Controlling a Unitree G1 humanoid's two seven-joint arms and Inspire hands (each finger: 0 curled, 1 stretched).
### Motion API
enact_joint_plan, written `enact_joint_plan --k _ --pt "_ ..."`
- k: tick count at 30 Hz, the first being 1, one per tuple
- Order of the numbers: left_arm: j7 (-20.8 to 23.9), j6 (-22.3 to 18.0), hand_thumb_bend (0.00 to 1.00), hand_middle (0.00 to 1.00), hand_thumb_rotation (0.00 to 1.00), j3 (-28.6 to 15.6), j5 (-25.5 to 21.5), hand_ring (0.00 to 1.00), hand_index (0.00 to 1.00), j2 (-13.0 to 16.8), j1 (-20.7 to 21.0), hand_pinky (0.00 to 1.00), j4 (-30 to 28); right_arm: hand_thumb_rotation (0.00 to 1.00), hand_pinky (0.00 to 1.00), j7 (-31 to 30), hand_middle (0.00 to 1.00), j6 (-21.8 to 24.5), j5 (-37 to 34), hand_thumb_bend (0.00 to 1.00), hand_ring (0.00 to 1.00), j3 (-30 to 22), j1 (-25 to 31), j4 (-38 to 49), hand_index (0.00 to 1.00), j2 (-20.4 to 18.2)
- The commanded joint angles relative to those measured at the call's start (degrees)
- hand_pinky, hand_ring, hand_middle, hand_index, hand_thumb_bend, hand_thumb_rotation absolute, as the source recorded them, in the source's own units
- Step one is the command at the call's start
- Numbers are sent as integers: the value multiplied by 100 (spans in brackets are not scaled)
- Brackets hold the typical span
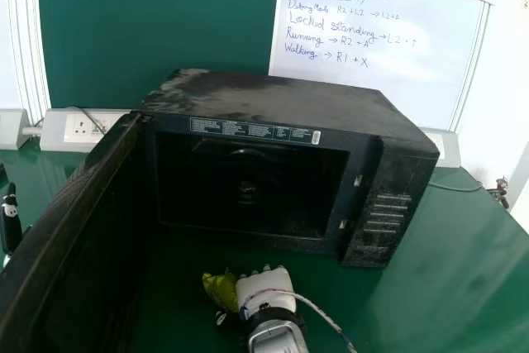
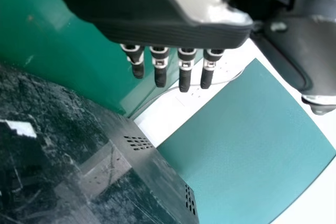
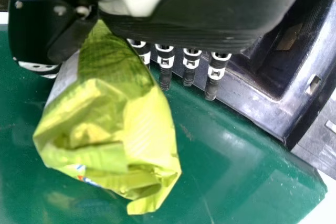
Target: Put biscuit inside oven
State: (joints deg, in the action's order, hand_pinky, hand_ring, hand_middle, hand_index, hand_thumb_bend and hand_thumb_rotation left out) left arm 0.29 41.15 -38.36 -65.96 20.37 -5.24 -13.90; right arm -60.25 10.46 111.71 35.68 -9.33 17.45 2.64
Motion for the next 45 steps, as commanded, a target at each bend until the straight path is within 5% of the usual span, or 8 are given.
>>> enact_joint_plan --k 1,5,7,11,13,45 --pt "-10 -23 62 76 1 52 -20 72 78 8 15 65 -61 34 89 -15 99 -51 -62 73 96 -91 -7 -33 97 74" --pt "-13 -13 63 76 0 31 -59 72 77 5 16 65 -47 35 79 111 93 -246 -92 75 88 -23 -66 6 93 272" --pt "-8 -4 63 76 0 24 -77 72 79 7 12 65 -51 34 64 150 81 -427 -160 74 73 3 -128 47 84 405" --pt "-30 -20 63 76 0 28 -57 72 79 15 6 65 -52 17 34 -267 51 -383 -375 64 39 -155 -178 -1 75 196" --pt "-25 -32 64 76 0 40 -18 72 78 22 3 65 -63 8 20 -169 37 -248 -500 69 25 -237 -105 -22 68 100" --pt "-20 -11 64 77 0 34 -90 73 79 24 59 66 65 0 6 196 24 9 -1132 78 12 -844 -496 319 68 127"
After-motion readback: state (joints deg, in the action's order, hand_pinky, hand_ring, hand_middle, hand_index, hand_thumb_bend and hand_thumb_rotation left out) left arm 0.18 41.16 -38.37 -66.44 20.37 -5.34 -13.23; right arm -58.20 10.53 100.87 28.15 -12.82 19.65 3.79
